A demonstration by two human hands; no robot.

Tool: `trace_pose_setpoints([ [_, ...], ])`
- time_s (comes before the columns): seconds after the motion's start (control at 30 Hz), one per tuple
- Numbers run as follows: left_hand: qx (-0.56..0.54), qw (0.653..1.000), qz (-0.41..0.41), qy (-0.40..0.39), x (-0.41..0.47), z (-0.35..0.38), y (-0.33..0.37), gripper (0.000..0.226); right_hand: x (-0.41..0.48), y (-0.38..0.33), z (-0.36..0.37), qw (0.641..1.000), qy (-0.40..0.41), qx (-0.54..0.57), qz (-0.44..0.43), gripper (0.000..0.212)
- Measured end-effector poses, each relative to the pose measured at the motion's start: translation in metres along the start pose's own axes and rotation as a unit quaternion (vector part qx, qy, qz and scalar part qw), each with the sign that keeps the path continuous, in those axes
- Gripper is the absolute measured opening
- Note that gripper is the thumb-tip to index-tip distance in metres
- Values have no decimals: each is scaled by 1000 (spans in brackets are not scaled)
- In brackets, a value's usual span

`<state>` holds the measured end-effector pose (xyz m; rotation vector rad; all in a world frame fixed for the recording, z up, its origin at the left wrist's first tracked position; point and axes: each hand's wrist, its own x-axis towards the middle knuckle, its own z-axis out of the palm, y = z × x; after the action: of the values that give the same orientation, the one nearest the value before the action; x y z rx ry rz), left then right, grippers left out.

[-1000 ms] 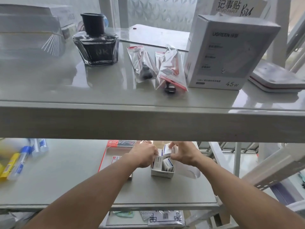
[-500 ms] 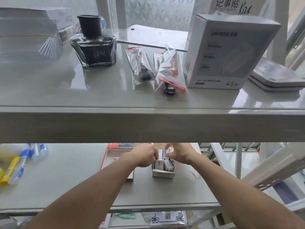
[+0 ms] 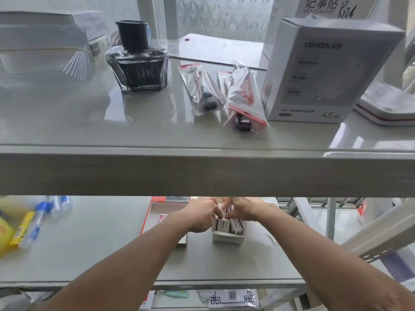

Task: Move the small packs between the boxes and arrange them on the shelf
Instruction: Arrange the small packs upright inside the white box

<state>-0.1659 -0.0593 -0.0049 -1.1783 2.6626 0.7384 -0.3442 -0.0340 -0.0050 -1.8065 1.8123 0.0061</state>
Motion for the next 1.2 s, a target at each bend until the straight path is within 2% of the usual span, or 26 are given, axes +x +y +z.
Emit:
trace_pose_setpoints([
  [0.13,-8,1000,-4,-18,1,1,1,39,4,1,1,999,-37,-15,-3,32],
  [0.23,-9,1000,-9,-24,1,2,3,38,1,-2,-2,998,-48,-31,-23,30],
  [0.37,-2,1000,-7,-18,2,4,-1,42,-4,-7,-4,998,-7,-47,-32,24],
  [0.47,2,1000,0,-10,-2,7,-1,37,-9,-9,-2,997,47,-52,-44,38],
  [0.53,7,1000,-2,-3,-5,8,-1,32,-9,-6,-1,997,54,-39,-30,45],
  [0.6,21,1000,-1,12,-7,10,1,31,-9,-2,-2,998,53,-24,-21,42],
  [0.73,47,995,14,87,-11,15,5,27,-27,0,-12,992,107,39,-50,24],
  [0.8,49,991,22,120,-10,15,5,24,-42,-3,-17,996,75,21,-53,27],
  [0.93,44,992,20,117,-8,13,7,25,-57,-13,-6,989,67,-123,-40,38],
  [1.07,50,993,27,105,-5,13,6,26,-55,-19,-3,991,72,-117,-3,29],
  [1.2,49,993,29,103,-3,16,5,27,-49,-15,-16,996,51,-34,63,32],
])
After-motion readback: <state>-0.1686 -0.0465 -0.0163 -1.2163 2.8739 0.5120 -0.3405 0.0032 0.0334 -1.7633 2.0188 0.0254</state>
